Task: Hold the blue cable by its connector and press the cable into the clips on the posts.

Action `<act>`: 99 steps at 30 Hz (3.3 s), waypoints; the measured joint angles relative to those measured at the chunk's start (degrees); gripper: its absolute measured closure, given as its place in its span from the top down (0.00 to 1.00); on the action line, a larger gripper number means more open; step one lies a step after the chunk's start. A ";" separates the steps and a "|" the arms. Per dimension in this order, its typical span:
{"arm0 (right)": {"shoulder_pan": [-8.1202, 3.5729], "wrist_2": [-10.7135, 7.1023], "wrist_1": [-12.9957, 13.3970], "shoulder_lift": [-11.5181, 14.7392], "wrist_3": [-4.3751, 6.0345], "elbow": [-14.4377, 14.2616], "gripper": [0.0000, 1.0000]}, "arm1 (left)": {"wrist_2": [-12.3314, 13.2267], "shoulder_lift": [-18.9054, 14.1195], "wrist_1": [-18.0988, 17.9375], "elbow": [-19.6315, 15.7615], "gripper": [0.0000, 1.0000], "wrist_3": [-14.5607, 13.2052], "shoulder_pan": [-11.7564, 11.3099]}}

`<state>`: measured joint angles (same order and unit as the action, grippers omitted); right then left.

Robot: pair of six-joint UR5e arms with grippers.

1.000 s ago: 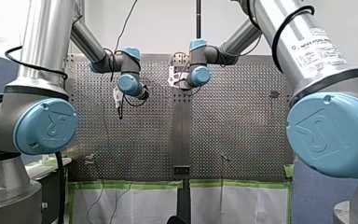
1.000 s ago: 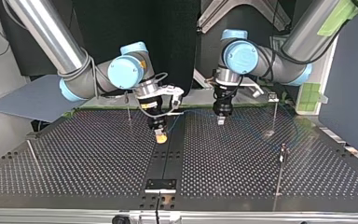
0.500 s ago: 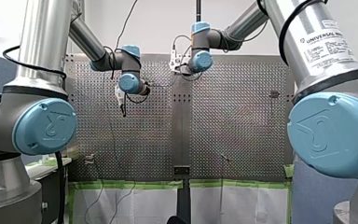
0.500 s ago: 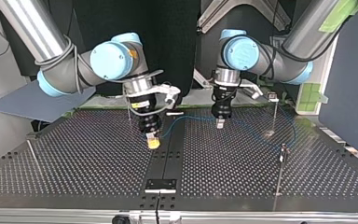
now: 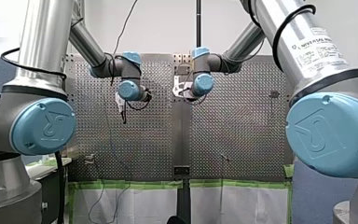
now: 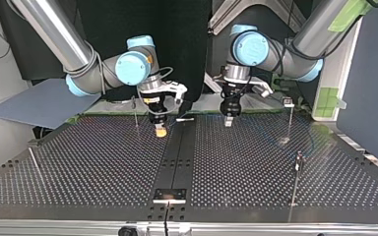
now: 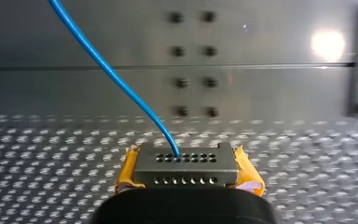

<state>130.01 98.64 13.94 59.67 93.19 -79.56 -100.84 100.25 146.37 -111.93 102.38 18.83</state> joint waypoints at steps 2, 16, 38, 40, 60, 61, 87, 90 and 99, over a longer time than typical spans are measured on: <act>-0.05 0.11 0.93 -0.44 0.12 -0.85 0.00 | 0.10 0.95 -1.11 -0.29 0.00 -0.81 0.49; -0.99 1.10 8.01 -4.09 1.60 -6.80 0.00 | -1.52 7.67 -7.42 -0.45 0.00 -3.41 3.89; -2.82 4.10 16.95 -8.35 4.29 -14.46 0.00 | -4.93 18.80 -13.28 0.74 0.00 -8.49 8.41; -2.89 4.88 17.45 -9.24 4.67 -14.96 0.00 | -5.07 19.57 -13.53 1.05 0.00 -8.40 8.77; -4.52 8.70 25.30 -17.33 9.75 -18.00 0.00 | -6.20 29.63 -15.42 6.46 0.00 -7.73 13.24; -4.76 8.83 25.62 -17.99 9.90 -18.02 0.00 | -6.18 30.12 -15.46 6.81 0.00 -7.67 13.47; -12.29 11.36 29.85 -22.03 9.33 -19.52 0.00 | -6.57 42.57 -14.69 14.27 0.00 -4.71 17.48; -13.99 11.43 30.57 -22.04 9.33 -19.72 0.00 | -6.48 44.03 -14.47 15.06 0.00 -4.62 17.78; -16.60 11.44 32.03 -22.15 9.24 -19.78 0.00 | -6.87 48.19 -12.69 17.45 0.00 -4.57 19.09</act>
<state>113.41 110.07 45.97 37.52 102.42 -99.34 -107.70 148.44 133.68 -94.47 97.81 37.92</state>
